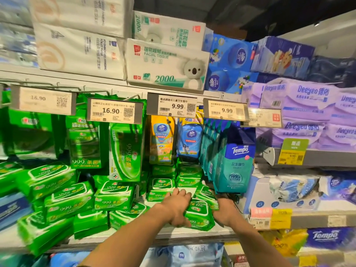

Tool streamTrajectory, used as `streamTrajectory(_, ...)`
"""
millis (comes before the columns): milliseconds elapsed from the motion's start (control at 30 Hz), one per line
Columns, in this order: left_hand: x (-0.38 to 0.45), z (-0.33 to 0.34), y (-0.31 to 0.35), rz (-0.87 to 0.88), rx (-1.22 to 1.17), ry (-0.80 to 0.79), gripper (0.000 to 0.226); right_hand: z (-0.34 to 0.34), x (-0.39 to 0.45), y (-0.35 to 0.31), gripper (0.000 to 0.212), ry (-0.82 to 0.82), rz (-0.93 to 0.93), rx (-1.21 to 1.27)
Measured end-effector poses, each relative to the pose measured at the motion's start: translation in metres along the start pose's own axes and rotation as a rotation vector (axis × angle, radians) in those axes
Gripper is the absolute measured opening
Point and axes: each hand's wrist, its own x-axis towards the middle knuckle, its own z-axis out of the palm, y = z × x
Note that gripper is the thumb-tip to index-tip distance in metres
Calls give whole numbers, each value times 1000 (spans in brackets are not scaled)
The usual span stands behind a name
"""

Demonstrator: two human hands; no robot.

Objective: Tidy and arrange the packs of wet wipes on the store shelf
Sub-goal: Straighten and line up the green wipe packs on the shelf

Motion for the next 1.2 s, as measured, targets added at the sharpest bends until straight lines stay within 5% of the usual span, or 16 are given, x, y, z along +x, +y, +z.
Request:
streamTrajectory(200, -6, -16, -17, -51, 90, -93, 90, 13, 17, 5, 63, 80, 26, 43)
streamTrajectory(467, -23, -9, -48, -112, 32, -59, 95, 43, 55, -3, 58, 200, -220, 126)
streamTrajectory(1200, -24, -4, -45, -157, -20, -31, 95, 43, 61, -56, 65, 104, -230, -145)
